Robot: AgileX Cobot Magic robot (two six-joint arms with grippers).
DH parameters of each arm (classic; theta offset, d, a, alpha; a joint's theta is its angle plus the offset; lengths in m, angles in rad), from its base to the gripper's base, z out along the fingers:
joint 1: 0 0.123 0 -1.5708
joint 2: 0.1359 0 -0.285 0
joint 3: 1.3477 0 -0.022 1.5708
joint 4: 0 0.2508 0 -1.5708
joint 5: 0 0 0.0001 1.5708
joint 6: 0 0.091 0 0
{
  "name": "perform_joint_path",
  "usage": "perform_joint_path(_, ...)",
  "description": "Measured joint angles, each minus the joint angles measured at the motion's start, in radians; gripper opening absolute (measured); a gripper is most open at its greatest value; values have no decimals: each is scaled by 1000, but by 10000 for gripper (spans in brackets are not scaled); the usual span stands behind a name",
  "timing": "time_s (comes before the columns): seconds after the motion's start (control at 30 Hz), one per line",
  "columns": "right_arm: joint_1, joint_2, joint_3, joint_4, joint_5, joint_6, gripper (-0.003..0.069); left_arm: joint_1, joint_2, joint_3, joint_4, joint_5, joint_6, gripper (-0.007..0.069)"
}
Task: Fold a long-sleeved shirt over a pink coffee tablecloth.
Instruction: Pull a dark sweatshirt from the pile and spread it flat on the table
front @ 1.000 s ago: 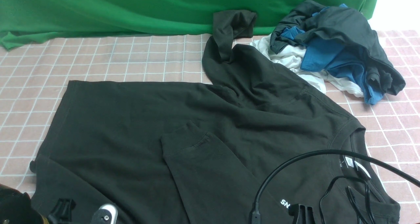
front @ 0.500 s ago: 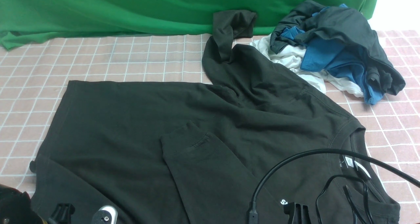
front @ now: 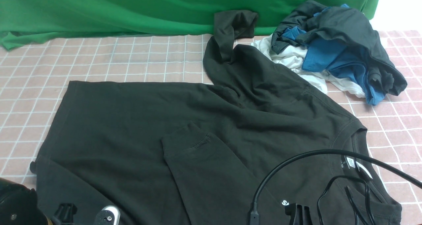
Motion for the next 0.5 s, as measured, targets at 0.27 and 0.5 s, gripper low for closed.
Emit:
perform_joint_path(0.27, 0, 0, 0, 0, 0, 0, 293, 0, -52, -2, 0, 117, -31, 28)
perform_joint_path(0.5, 0, 0, 0, 0, -25, 0, 293, 0, -140, -35, 0, 201, -57, 28)
